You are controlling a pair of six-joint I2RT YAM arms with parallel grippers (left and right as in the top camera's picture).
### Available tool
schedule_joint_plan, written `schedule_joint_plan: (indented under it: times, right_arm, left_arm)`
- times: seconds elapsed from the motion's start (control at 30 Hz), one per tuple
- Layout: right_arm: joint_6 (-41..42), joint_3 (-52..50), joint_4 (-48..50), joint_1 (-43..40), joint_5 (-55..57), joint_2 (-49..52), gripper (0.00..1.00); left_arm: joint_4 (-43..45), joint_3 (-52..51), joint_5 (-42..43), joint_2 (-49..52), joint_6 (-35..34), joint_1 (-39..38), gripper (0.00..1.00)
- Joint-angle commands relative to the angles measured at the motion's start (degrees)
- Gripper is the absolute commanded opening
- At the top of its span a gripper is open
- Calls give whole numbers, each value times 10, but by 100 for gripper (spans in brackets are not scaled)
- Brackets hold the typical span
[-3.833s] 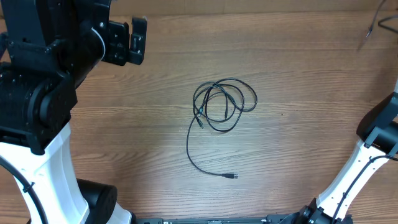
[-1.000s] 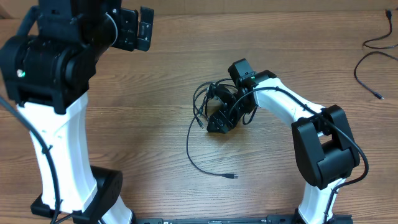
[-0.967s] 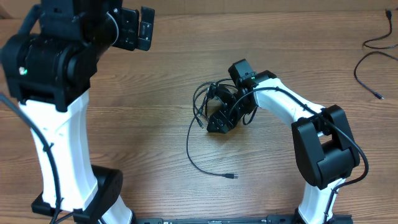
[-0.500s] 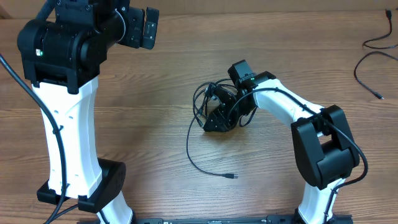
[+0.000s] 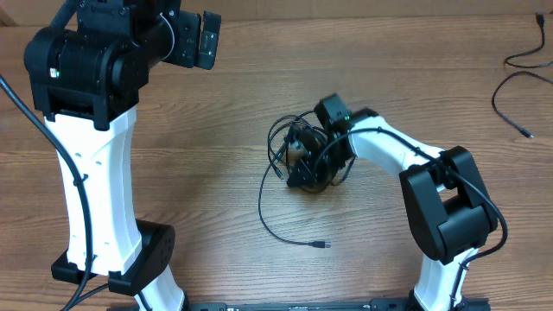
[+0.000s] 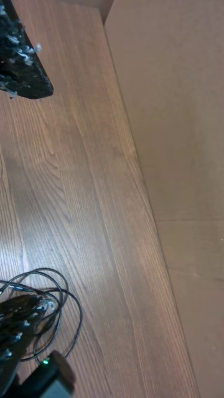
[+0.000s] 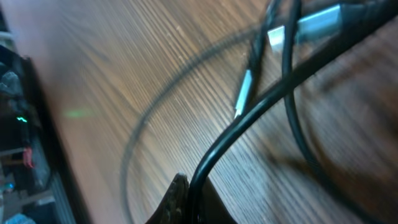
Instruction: Untangle cables
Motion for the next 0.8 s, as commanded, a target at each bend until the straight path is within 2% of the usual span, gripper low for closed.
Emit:
schedule_joint_plan:
  times: [0.0,0.1,0.17,0.27,0.4,0.5,0.67,0.77]
  right_arm:
    - [43,150,-27,0,-22,-73,4]
    - [74,297,-66,-2,18,-103,4]
    - [96,437,-108,-2,49,-114,4]
    - [77,549,-142,-2,56,-119,4]
    - [67,666,-145,-2,194,-129,4]
    - [63,732,-152,-2,263,-139,4]
    - [52,726,-110,-31,377,-118,4]
    - [73,724,-89,-78,379,-90,4]
  left_arm:
    - [1,7,-7,5,8,0,100]
    - [0,7,-7,5,8,0,100]
    - [0,7,-7,5,8,0,100]
    - [1,7,-7,5,8,0,100]
    - [6,7,-7,5,8,0,100]
    - [7,7,-7,5,8,0,100]
    - [8,7,-7,5,8,0,100]
    - [2,7,-7,5,8,0,100]
